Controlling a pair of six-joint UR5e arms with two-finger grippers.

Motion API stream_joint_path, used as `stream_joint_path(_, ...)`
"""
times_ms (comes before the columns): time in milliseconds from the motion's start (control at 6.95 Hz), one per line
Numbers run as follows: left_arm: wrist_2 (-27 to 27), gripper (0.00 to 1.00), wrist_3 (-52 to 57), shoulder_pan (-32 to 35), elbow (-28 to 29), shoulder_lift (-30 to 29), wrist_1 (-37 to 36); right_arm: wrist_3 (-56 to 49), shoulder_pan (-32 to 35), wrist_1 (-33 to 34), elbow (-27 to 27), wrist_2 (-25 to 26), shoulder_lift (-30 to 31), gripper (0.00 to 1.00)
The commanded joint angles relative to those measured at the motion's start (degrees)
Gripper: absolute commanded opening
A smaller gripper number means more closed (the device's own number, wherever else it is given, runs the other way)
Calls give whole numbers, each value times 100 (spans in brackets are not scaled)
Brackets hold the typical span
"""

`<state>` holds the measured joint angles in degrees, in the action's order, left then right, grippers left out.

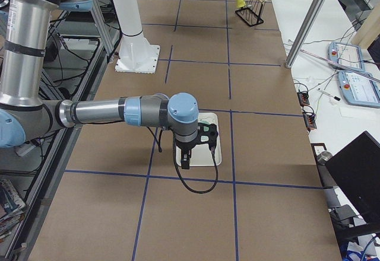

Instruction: Left arm grabs green cup and hands to right arm on tray

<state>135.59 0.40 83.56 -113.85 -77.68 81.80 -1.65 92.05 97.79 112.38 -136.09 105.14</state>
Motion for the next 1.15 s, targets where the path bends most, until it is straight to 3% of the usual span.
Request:
stream_joint_path(0, 29, 100, -31, 20, 56, 59, -15, -20, -274, -5, 4, 126, 95, 100)
stream_joint_path(288, 29, 100, 4, 29, 38, 280, 38, -46, -424, -23, 118, 329, 86, 100)
stream_joint_path(1007, -42, 100, -31, 72, 109, 52, 82, 7, -609, -445, 83, 181, 69, 100)
